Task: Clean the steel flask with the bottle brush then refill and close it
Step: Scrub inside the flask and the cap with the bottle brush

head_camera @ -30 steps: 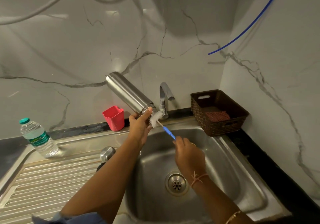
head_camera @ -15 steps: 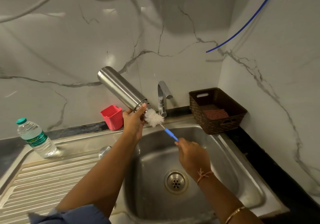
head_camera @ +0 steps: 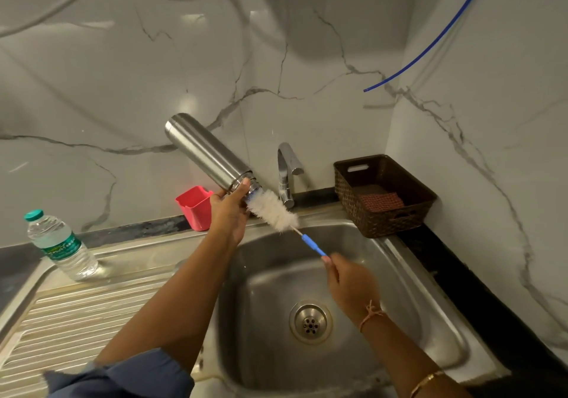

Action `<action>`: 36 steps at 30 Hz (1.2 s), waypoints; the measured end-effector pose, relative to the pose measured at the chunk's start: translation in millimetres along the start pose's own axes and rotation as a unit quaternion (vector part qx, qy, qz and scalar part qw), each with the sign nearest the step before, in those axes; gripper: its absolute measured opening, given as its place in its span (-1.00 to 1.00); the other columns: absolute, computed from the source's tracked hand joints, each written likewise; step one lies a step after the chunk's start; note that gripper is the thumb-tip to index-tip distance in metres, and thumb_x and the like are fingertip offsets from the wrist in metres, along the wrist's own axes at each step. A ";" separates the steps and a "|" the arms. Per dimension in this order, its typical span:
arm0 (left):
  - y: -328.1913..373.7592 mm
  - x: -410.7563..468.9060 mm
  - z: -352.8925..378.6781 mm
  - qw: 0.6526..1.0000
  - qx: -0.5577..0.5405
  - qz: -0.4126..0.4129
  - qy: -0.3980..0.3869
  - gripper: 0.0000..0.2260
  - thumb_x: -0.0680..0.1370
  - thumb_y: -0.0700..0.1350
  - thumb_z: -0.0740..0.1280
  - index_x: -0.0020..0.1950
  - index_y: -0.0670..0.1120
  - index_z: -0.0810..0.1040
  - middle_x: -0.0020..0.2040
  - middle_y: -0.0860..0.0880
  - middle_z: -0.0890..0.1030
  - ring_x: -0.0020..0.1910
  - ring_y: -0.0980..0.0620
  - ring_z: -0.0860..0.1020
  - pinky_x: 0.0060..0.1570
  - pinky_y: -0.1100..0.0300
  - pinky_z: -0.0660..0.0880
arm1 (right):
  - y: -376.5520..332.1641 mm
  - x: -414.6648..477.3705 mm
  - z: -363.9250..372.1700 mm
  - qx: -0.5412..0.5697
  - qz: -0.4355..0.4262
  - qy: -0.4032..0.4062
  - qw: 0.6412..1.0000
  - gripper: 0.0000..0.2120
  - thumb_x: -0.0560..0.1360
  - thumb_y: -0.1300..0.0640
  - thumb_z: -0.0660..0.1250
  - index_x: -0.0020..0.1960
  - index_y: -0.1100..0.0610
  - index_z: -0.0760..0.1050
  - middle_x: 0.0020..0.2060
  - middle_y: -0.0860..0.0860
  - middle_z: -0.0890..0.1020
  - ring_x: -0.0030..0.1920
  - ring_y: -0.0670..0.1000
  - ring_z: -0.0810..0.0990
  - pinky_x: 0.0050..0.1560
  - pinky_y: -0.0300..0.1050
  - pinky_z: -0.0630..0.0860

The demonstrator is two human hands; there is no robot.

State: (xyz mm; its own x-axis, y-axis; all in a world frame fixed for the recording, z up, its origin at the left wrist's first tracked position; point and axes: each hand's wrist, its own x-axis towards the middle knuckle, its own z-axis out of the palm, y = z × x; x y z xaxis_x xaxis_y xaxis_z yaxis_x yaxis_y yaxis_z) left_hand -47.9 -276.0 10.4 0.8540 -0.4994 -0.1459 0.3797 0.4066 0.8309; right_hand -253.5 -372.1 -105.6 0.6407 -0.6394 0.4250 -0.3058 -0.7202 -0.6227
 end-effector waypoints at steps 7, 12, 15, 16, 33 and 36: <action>-3.2 0.8 -2.9 1.000 0.026 0.004 0.007 -0.51 0.49 -0.25 0.39 0.34 -0.17 0.25 0.13 -0.20 0.55 0.02 -0.13 0.60 0.11 -0.12 0.53 | 1.2 0.1 -19.6 0.385 0.259 -0.272 0.843 -0.62 0.54 -0.11 0.21 -0.19 0.20 0.52 -0.59 0.01 0.38 -0.62 -0.10 0.29 -0.55 -0.23 0.28; 1.6 5.0 3.0 0.999 0.007 0.007 0.031 -0.59 0.48 -0.25 0.40 0.23 -0.11 0.28 0.13 -0.17 0.55 0.10 -0.14 0.59 0.16 -0.10 0.52 | -1.2 -2.1 4.0 -0.133 -0.040 0.015 0.990 -0.77 0.57 -0.08 0.06 -0.05 0.03 0.41 -0.40 -0.05 0.52 -0.51 -0.06 0.48 -0.56 -0.16 0.38; 4.4 7.9 6.1 1.000 -0.002 0.007 0.023 -0.70 0.49 -0.25 0.40 0.11 -0.09 0.33 0.04 -0.13 0.58 0.01 -0.09 0.61 0.13 -0.07 0.54 | 1.5 0.3 6.6 -0.026 -0.049 0.000 0.998 -0.79 0.57 0.02 0.10 -0.17 0.01 0.44 -0.55 -0.08 0.44 -0.58 -0.12 0.38 -0.59 -0.17 0.29; 5.1 8.6 6.1 1.000 -0.005 0.010 0.019 -0.71 0.49 -0.25 0.39 0.09 -0.09 0.34 0.02 -0.12 0.58 0.01 -0.09 0.61 0.15 -0.07 0.53 | 0.2 4.1 3.0 0.100 0.011 -0.044 0.994 -0.78 0.59 0.07 0.14 -0.21 0.03 0.45 -0.56 -0.10 0.39 -0.59 -0.14 0.33 -0.56 -0.19 0.26; 26.8 12.9 2.2 0.995 0.064 0.068 0.045 -0.54 0.47 -0.18 0.43 0.27 -0.08 0.30 0.09 -0.12 0.56 0.12 -0.12 0.59 0.19 -0.07 0.51 | -7.8 12.6 3.8 0.310 0.152 -0.171 0.923 -0.61 0.50 -0.17 0.10 -0.32 0.09 0.41 -0.60 -0.10 0.32 -0.61 -0.16 0.26 -0.56 -0.31 0.14; 25.0 10.8 -1.4 0.995 0.073 0.060 0.027 -0.56 0.48 -0.18 0.42 0.27 -0.09 0.30 0.05 -0.12 0.55 0.01 -0.09 0.61 0.08 -0.04 0.56 | -2.1 17.5 -16.5 0.514 0.323 -0.337 0.720 -0.62 0.59 -0.02 0.12 -0.29 0.18 0.43 -0.58 -0.04 0.24 -0.65 -0.15 0.16 -0.63 -0.36 0.13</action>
State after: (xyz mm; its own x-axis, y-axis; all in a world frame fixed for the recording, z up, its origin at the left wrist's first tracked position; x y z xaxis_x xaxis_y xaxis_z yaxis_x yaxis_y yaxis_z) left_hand -28.7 -270.2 28.9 0.9096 -0.4101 -0.0668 0.2221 0.3440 0.9123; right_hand -253.2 -386.3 -86.0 0.9010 -0.2263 -0.3700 -0.2316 0.4702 -0.8516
